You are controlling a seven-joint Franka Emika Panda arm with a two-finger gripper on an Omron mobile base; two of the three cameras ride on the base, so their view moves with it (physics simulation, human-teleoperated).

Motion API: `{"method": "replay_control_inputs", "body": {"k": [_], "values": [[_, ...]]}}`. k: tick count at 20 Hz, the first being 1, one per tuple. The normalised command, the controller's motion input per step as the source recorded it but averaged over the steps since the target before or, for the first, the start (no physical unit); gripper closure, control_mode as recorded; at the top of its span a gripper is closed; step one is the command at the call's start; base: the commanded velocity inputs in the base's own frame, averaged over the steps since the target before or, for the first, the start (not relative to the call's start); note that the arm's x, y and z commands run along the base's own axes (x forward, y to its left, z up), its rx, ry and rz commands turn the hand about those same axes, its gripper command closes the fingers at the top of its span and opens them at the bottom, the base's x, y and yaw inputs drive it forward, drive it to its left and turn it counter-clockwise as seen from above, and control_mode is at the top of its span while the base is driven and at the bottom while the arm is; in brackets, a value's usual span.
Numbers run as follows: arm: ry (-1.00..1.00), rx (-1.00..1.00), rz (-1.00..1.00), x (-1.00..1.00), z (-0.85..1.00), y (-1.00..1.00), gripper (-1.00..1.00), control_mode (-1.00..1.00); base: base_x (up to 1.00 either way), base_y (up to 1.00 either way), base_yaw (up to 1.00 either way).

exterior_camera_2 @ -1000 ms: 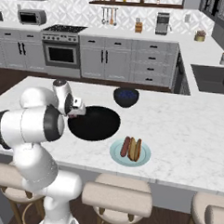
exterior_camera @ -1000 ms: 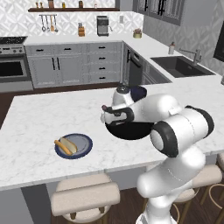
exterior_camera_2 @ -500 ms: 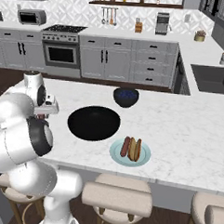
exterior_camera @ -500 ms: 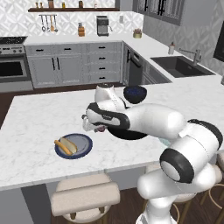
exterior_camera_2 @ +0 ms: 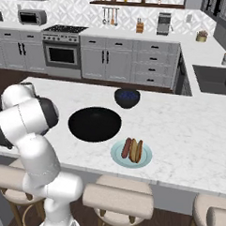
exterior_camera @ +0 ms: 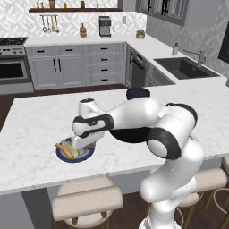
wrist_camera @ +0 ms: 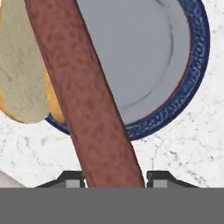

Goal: Place one bun and one sausage from the bowl on each plate.

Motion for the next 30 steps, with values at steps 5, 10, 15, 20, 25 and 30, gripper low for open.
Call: {"method": "replay_control_inputs", "body": {"k": [5, 10, 15, 20, 25, 30], "values": [[0.2, -0.01, 0.13, 0.54, -0.12, 0.45, 1.0, -1.0, 0.0, 0.0, 0.0], [0.04, -0.01, 0.01, 0.09, 0.0, 0.04, 1.0, -1.0, 0.0, 0.0, 0.0], [-0.01, 0.0, 0.0, -0.02, -0.31, 0.0, 1.0, -1.0, 0.0, 0.0, 0.0], [-0.1, 0.0, 0.0, -0.15, -0.31, -0.16, 1.0, -1.0, 0.0, 0.0, 0.0], [-0.01, 0.0, 0.0, 0.0, -0.07, -0.08, 1.0, -1.0, 0.0, 0.0, 0.0], [0.0, 0.0, 0.0, 0.0, 0.0, -0.02, -1.0, -1.0, 0.0, 0.0, 0.0]]}}
